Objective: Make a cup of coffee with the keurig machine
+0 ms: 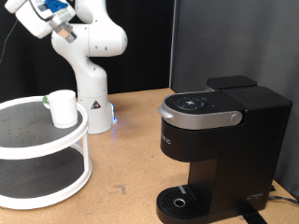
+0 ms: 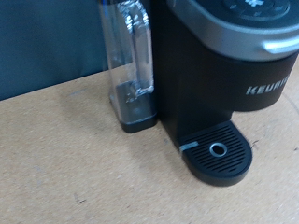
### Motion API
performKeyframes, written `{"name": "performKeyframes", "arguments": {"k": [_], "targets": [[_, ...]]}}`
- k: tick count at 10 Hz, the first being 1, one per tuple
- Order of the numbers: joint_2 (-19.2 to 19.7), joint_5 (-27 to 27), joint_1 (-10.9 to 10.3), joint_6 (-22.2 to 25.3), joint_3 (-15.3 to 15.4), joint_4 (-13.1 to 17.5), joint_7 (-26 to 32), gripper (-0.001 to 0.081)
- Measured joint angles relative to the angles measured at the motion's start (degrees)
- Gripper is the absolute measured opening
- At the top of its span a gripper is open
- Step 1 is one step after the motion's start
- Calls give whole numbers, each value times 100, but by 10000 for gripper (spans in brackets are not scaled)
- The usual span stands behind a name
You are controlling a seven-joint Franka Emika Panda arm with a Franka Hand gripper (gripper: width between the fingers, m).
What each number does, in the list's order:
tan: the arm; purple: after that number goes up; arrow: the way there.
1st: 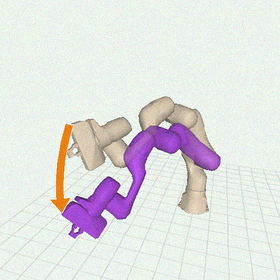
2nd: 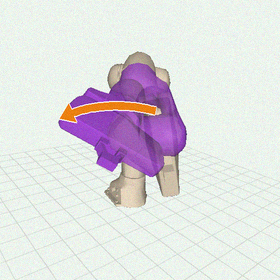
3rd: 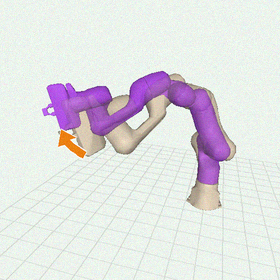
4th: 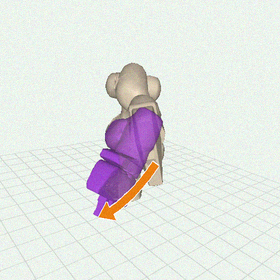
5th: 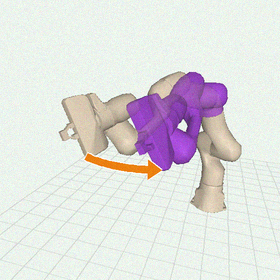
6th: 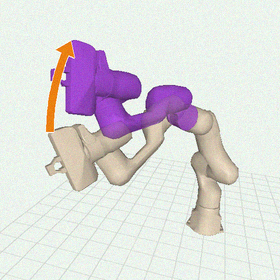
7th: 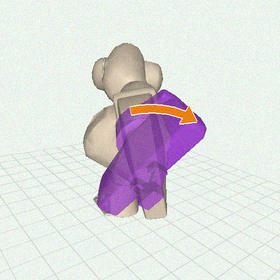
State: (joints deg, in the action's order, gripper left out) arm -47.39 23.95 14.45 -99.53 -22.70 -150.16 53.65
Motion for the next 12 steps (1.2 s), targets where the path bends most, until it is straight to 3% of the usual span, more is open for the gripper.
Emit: {"name": "performKeyframes", "arguments": {"k": [2,6,12], "targets": [[-97,-323,283,502,-223,57,2,0],[-235,-415,737,541,-474,94,-7,0],[-245,-714,804,439,-557,15,244,0]]}}
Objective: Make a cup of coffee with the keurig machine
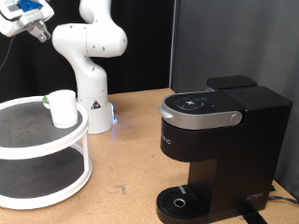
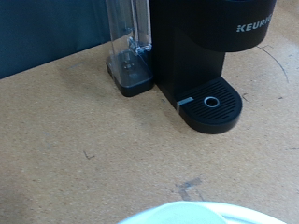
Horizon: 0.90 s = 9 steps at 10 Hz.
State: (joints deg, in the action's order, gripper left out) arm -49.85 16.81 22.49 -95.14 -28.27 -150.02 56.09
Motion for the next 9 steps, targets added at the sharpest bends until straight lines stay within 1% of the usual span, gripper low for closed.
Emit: {"name": "performKeyframes", "arguments": {"k": [2,4,6,9], "targets": [[-33,1,40,-335,-7,-152,2,0],[-36,0,77,-686,-18,-367,58,0],[-35,-21,114,-1042,-44,-635,235,0],[-34,-127,250,-1580,-135,-1061,541,0]]}}
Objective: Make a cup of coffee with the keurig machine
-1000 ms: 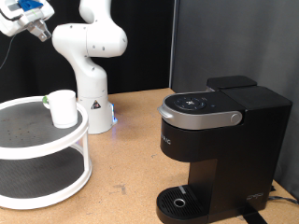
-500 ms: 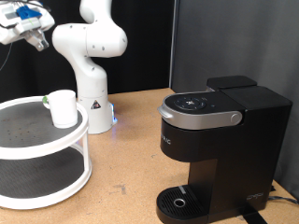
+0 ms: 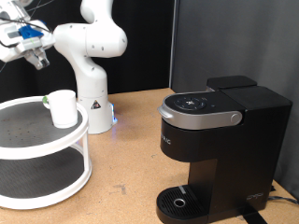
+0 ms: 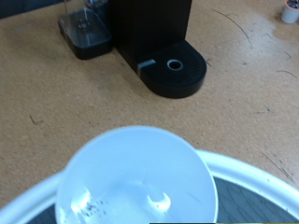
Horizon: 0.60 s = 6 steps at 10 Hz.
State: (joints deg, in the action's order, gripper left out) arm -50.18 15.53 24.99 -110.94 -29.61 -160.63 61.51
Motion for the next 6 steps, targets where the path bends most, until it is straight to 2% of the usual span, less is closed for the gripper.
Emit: {"name": "performKeyframes", "arguments": {"k": [1,2,3,4,5,6], "targets": [[12,-39,50,-147,-34,-92,48,93],[43,-76,97,-271,-62,-153,62,93],[89,-83,124,-370,-94,-193,67,295],[144,-83,126,-446,-138,-217,67,430],[221,-83,126,-467,-155,-223,62,430],[312,-83,126,-470,-154,-227,22,632]]}}
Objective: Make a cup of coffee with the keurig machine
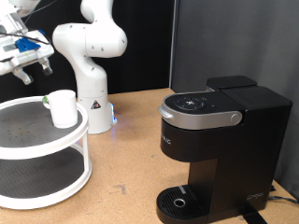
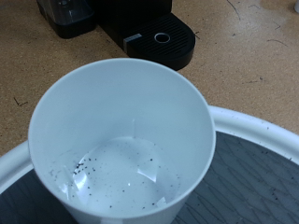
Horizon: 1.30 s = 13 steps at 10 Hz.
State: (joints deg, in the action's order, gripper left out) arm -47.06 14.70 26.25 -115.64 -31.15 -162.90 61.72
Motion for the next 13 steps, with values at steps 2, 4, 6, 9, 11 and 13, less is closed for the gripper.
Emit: {"name": "performKeyframes", "arguments": {"k": [2,4,6,9,11,13], "targets": [[184,-4,0,-19,27,-11,-57,747],[353,-83,0,-217,41,-81,-51,795],[493,-160,0,-509,37,-189,33,800],[699,-123,-57,-881,12,-311,247,800],[760,5,-132,-901,-14,-338,439,800],[763,124,-199,-899,-14,-362,516,800]]}}
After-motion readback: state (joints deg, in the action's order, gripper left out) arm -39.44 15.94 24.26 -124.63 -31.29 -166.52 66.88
